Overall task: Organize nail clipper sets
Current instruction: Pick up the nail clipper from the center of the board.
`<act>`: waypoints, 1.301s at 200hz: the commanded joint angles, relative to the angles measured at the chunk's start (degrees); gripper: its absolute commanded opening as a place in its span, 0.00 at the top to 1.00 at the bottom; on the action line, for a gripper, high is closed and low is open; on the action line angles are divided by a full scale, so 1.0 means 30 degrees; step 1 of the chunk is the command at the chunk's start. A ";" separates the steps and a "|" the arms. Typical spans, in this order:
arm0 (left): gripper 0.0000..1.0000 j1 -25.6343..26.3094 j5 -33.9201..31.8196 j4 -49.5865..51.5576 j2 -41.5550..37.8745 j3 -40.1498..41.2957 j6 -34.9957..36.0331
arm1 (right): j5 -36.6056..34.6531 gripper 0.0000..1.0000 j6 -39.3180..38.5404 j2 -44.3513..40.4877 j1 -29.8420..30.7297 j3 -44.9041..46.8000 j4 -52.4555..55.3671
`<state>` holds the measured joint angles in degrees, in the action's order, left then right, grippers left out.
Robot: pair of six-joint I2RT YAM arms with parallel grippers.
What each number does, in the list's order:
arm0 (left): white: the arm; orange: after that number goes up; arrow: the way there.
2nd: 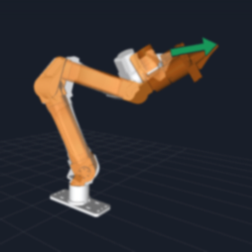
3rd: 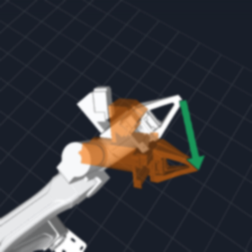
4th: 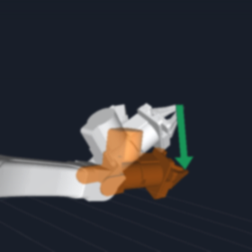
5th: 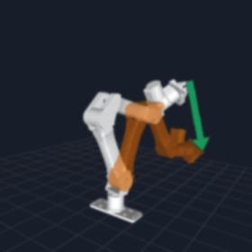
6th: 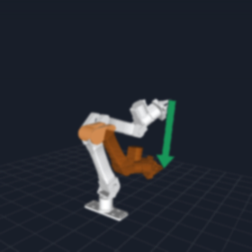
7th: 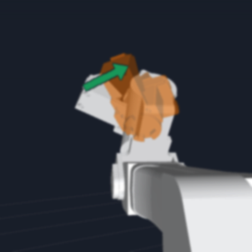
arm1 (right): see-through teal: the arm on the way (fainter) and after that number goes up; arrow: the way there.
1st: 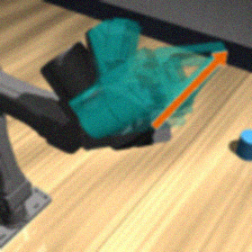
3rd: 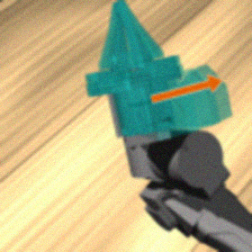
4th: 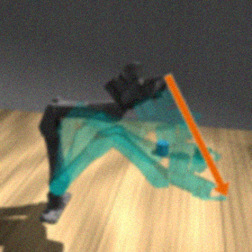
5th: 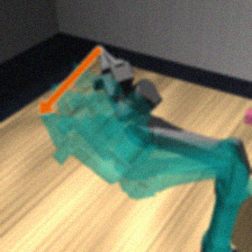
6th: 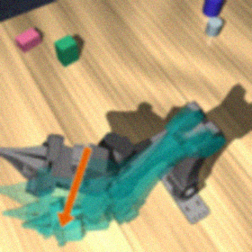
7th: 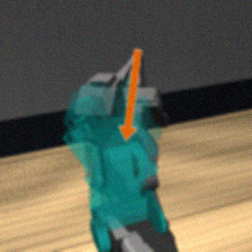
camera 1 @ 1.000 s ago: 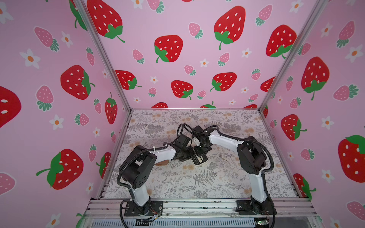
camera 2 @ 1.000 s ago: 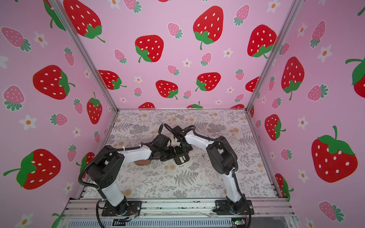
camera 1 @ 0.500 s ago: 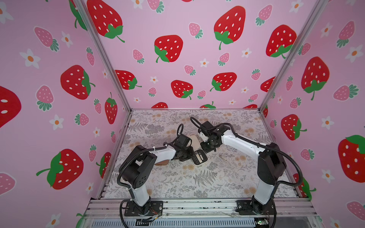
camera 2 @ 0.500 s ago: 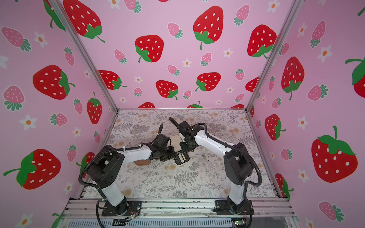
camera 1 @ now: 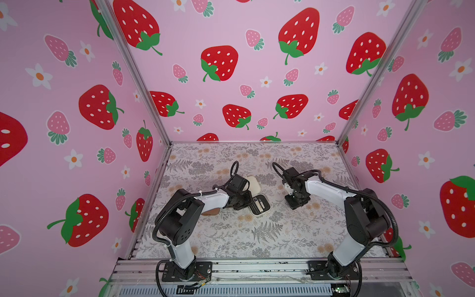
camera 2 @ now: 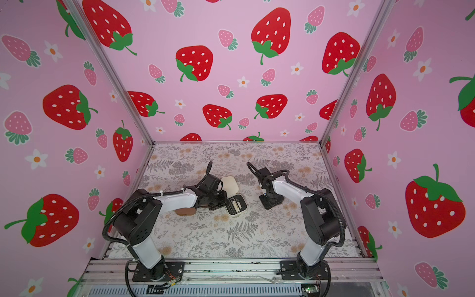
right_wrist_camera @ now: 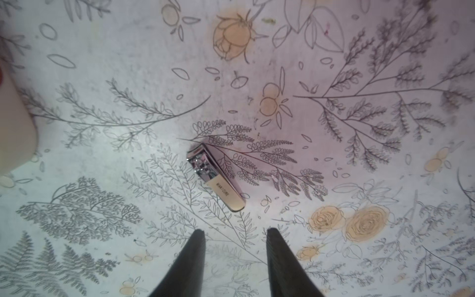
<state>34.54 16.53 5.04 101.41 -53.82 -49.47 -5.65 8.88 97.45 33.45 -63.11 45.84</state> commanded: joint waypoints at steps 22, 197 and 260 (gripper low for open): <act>1.00 -0.0001 -0.0003 0.0727 0.0615 -0.0286 0.0085 | 0.1196 0.57 -0.0865 0.0255 -0.0179 0.0324 -0.1543; 1.00 -0.0001 -0.0130 0.0840 0.0563 -0.0223 0.0054 | 0.1832 0.80 -0.1235 0.2321 -0.0518 -0.0510 -0.1710; 1.00 -0.0001 -0.0121 0.0811 0.0593 -0.0252 0.0056 | 0.1853 0.93 -0.0861 0.1907 -0.0491 -0.0639 -0.1254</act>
<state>34.50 16.60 5.06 101.43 -53.82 -49.47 -0.71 5.98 103.22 32.12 -64.23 39.72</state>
